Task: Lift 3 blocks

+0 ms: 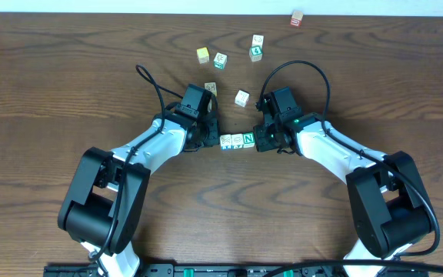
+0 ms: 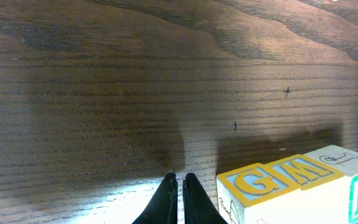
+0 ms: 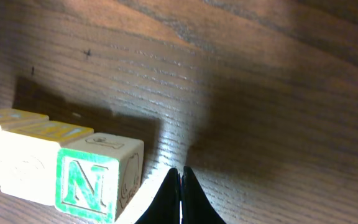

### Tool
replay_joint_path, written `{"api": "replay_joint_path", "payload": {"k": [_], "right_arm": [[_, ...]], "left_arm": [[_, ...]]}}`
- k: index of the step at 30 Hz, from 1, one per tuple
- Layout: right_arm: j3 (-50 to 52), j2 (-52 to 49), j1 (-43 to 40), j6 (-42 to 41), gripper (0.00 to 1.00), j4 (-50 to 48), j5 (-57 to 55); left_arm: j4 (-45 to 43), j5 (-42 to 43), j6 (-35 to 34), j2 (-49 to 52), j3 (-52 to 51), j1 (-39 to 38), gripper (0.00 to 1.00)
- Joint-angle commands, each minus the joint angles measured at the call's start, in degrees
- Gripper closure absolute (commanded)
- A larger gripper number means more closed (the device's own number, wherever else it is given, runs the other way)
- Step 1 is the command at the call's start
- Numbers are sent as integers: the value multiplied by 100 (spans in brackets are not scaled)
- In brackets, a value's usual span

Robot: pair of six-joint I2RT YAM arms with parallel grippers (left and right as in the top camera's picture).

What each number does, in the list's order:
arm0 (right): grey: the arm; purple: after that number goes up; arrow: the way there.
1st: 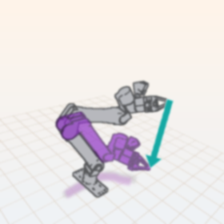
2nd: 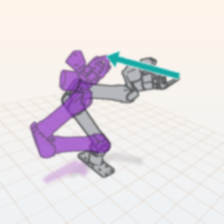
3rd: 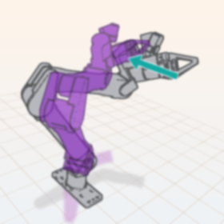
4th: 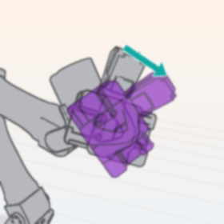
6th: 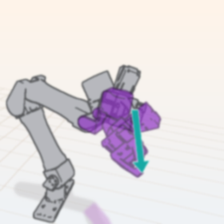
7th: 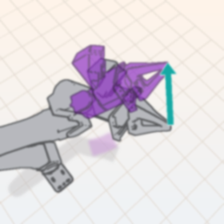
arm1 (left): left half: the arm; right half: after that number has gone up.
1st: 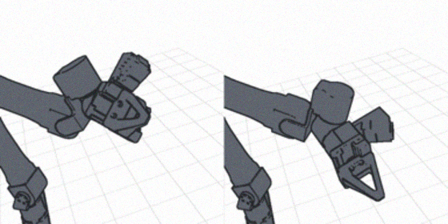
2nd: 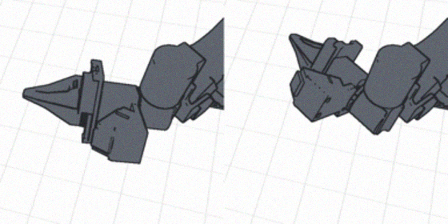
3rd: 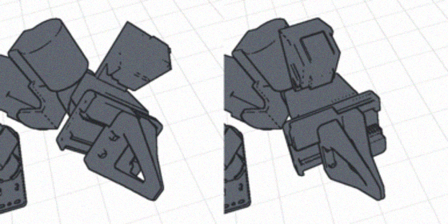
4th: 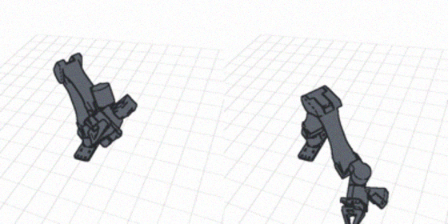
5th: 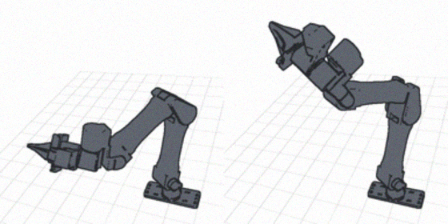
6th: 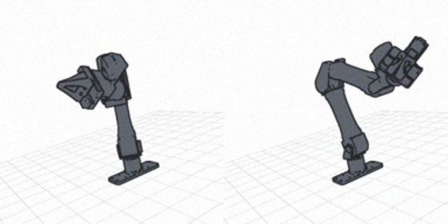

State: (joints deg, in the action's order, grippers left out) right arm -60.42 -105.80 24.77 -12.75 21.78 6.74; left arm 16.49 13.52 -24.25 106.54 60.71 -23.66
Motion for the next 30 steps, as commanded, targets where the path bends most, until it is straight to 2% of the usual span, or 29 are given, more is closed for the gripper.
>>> {"api": "replay_joint_path", "payload": {"k": [1, 24, 30], "right_arm": [[22, -72, 7, 81, 99, -101, 61], [22, -72, 7, -144, 99, -120, 175], [22, -72, 13, -352, 99, -31, 238]], "left_arm": [[7, -74, 63, 85, 15, 22, 93], [-35, -103, -28, 105, 15, -251, 93], [-9, -94, -343, 254, 13, -254, 93]]}}
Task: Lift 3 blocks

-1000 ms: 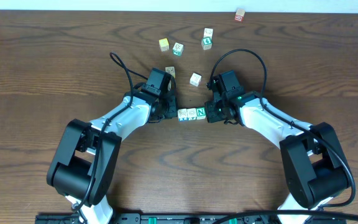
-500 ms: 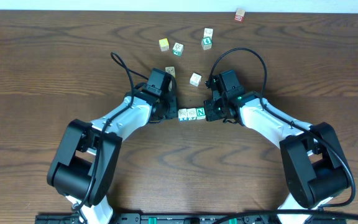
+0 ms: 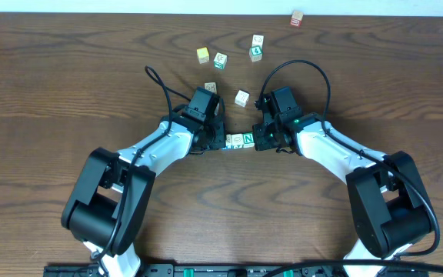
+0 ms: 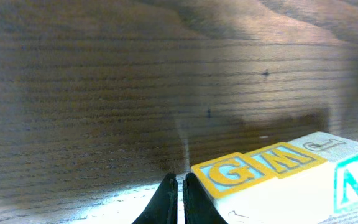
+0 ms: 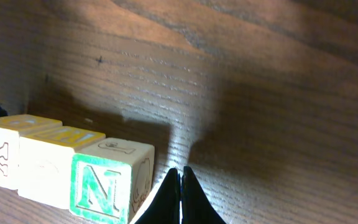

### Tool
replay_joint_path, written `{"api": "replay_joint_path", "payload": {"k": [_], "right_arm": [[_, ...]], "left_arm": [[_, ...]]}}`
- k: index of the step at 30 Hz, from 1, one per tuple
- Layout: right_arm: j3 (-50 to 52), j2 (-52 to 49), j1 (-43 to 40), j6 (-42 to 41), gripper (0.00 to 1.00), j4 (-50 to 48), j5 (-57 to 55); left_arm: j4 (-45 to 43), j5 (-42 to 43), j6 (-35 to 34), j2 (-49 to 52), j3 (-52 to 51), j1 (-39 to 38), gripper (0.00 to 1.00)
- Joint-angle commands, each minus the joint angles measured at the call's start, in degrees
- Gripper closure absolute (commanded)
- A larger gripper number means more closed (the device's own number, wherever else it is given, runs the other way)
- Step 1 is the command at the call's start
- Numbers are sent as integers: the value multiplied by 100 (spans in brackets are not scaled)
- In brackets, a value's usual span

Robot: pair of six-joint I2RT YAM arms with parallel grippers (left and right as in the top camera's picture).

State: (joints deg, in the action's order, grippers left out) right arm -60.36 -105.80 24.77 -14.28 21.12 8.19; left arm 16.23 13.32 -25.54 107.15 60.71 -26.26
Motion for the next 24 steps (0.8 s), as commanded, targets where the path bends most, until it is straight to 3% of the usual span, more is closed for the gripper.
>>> {"api": "replay_joint_path", "payload": {"k": [1, 24], "right_arm": [[15, -72, 20, -201, 99, 52, 127], [15, -105, 442, -264, 99, 28, -57]], "left_arm": [[35, -72, -251, 221, 13, 7, 93], [122, 269, -496, 280, 13, 2, 93]]}}
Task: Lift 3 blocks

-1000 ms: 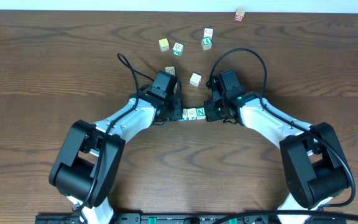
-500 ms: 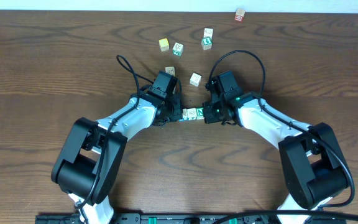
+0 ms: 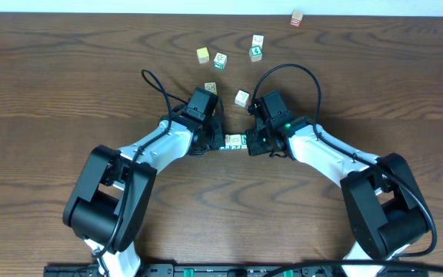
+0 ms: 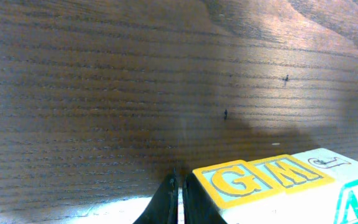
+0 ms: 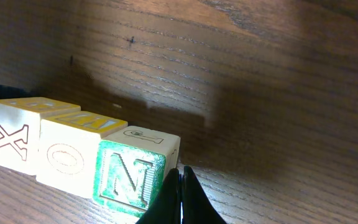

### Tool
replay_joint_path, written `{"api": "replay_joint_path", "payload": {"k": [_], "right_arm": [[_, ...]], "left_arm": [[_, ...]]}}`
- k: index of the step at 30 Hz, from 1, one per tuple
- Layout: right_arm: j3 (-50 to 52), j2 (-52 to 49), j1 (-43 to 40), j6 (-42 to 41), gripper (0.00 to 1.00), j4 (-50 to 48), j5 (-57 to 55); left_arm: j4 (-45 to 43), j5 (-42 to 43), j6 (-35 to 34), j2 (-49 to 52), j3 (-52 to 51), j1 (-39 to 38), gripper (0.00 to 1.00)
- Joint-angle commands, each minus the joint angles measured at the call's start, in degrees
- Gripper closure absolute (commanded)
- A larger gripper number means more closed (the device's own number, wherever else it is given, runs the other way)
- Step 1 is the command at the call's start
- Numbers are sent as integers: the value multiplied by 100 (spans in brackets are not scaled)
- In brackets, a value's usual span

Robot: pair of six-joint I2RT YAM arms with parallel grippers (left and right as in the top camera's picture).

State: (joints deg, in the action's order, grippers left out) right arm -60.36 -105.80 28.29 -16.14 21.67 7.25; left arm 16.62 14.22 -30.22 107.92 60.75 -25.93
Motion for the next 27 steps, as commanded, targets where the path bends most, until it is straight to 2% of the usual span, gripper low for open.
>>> {"api": "replay_joint_path", "payload": {"k": [1, 8, 17, 27], "right_arm": [[15, -125, 90, -79, 99, -24, -57], [15, -555, 90, -103, 99, -50, -72], [-11, -557, 96, -96, 99, -72, -9], [-13, -557, 101, -105, 99, -50, 282]], "left_arm": [[85, 179, -28, 203, 9, -31, 93], [107, 179, -4, 203, 9, -31, 93], [136, 179, 297, 203, 9, -249, 93], [96, -195, 114, 203, 13, -632, 93]]}}
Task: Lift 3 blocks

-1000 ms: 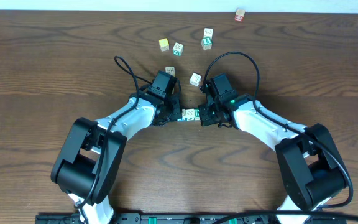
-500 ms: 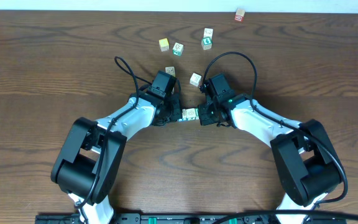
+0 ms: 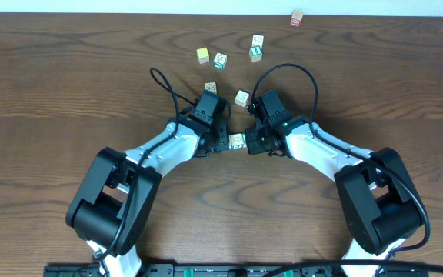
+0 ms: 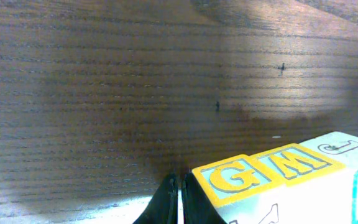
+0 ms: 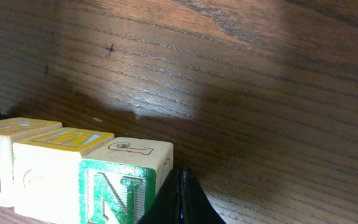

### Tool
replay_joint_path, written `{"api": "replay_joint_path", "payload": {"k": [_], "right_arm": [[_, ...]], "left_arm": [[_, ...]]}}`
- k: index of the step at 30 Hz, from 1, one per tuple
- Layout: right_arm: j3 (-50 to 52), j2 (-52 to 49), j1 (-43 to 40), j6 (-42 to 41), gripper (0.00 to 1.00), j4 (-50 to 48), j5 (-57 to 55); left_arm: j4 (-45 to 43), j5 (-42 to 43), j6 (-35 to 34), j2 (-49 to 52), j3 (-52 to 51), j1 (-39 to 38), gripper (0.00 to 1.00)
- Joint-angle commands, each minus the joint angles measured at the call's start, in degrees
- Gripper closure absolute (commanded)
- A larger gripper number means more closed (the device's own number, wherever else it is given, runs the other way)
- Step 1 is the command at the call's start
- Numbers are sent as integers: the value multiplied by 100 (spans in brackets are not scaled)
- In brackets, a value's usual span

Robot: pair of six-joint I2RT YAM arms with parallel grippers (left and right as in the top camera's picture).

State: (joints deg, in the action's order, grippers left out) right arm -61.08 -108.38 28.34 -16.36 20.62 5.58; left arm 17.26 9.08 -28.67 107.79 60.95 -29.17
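Observation:
Three wooden letter blocks stand in a tight row (image 3: 237, 141) between my two grippers. In the left wrist view the yellow G block (image 4: 235, 177) is against my shut left gripper (image 4: 179, 186), with the yellow M block (image 4: 303, 163) beside it. In the right wrist view the green N block (image 5: 126, 186) is against my shut right gripper (image 5: 180, 180), and a yellow-topped block (image 5: 61, 158) comes after it. Each gripper presses the row from one end and has nothing between its fingers. Whether the row rests on the table I cannot tell.
Several loose blocks lie farther back on the wooden table (image 3: 52, 92): a yellow one (image 3: 203, 55), a green-marked one (image 3: 220, 59), a pair (image 3: 256, 48), one (image 3: 241, 98) just behind the grippers, and a red one (image 3: 297, 18) at the far edge.
My left arm has shifted slightly to the right, against the G end. The right wrist view now sits lower, showing less of the blocks' front faces. Both grippers stay shut.
First both shut grippers stood a little off the ends of the three-block row. Then the left one had come closer to the G block. Then the right one was up against the N block. Now the row is squeezed between both.

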Motion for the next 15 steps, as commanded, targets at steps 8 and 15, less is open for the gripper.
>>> {"api": "replay_joint_path", "payload": {"k": [8, 15], "right_arm": [[42, -295, 101, -249, 99, 116, 844], [-11, -284, 101, -269, 99, 57, 1296]], "left_arm": [[-31, 236, -839, 216, -7, -313, 93], [-94, 658, -883, 214, -7, -313, 93]]}}
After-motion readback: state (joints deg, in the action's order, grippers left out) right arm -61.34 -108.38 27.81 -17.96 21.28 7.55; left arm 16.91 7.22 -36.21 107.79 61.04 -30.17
